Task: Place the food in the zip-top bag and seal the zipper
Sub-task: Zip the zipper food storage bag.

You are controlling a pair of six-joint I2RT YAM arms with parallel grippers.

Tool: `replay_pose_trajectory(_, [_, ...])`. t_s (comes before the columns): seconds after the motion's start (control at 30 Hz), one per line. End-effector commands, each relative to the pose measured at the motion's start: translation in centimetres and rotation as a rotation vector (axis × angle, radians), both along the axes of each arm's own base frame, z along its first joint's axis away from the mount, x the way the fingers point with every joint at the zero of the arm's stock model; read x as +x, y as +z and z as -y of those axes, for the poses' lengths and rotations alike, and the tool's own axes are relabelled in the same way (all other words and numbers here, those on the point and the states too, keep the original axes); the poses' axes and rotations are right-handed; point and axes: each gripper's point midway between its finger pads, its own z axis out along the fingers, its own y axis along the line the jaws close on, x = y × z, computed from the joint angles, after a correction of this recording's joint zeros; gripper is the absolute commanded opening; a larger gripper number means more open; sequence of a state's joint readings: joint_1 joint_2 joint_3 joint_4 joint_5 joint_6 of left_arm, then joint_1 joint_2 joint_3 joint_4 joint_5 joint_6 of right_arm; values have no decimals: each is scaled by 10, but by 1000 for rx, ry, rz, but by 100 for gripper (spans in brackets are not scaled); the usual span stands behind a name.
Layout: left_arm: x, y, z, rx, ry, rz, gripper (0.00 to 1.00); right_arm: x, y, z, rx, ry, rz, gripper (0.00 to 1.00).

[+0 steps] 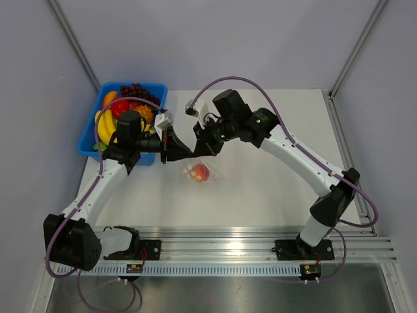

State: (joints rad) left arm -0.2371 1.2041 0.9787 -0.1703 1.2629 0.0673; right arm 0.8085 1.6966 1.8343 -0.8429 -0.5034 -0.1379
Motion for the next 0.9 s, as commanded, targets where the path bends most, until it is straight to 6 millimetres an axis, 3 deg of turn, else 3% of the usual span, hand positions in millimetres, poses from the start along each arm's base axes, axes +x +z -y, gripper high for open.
replay_pose_trajectory(0.0, [8, 27, -5, -64, 13, 102, 0, -10, 4, 10, 5, -7, -4, 0])
replay_pose_trajectory(0.23, [20, 33, -11, -65, 64, 98, 0, -16, -6, 21, -17, -33, -19, 0])
replay_pose_trajectory(0.43, [47, 40, -22, -66, 190, 90, 0, -23, -18, 34, -42, -75, -41, 0])
replay_pose_trajectory(0.57, [60, 46, -27, -83, 247, 100, 0, -28, -36, 47, -87, -116, -65, 0])
replay_pose_trajectory(0.87, [80, 46, -37, -83, 331, 92, 0, -39, -59, 68, -138, -182, -102, 0])
